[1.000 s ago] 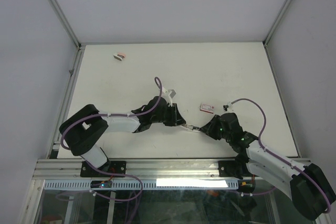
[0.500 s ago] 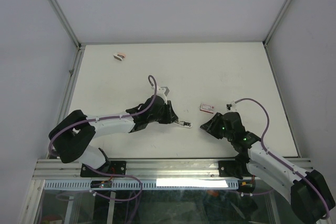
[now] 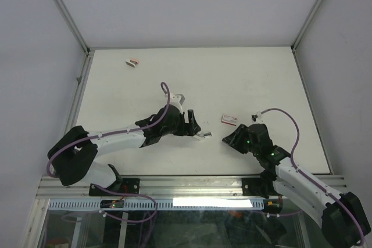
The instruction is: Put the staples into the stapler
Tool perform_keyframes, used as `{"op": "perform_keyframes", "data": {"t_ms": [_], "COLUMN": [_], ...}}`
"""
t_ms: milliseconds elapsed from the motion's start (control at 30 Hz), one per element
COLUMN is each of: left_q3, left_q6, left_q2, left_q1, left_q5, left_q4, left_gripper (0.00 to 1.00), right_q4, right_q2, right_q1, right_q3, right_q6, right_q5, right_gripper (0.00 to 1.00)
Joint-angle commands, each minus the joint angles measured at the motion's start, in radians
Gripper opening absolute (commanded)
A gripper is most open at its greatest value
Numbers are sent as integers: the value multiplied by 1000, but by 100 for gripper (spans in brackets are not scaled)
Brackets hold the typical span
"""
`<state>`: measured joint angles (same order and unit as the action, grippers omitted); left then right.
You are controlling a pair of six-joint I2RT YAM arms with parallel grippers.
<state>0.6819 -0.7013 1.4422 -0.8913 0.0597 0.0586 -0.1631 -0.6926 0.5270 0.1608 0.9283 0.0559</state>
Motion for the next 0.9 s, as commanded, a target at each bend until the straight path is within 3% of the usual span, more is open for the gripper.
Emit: {"op": "perform_keyframes", "data": {"t_ms": [0,167,400,633,867], "left_q3": [21,-12,51,300,585], "left_q6": [33,29,72,102,41], "left_q2": [-112,-224,-266,26,384], "left_q1": [-6,23,273,585,722], "left_q5": [59,90,50,135,247], "left_q4": [30,5,-104,-148,-136], "left_gripper": [84,93,99,99,95], "right_q4": [-23,-86,-106,-76,-58], "right_q2": [37,60,42,28,32], "right_q1": [-3,-4,-3,-4,-4], "right_q3": [63,101,146,157,171], "right_q6": [-47,-111,-155,-170,-171], "right_q5": [-29,-64,-69,-48,-27], "right_gripper": [44,50,53,57,59]}}
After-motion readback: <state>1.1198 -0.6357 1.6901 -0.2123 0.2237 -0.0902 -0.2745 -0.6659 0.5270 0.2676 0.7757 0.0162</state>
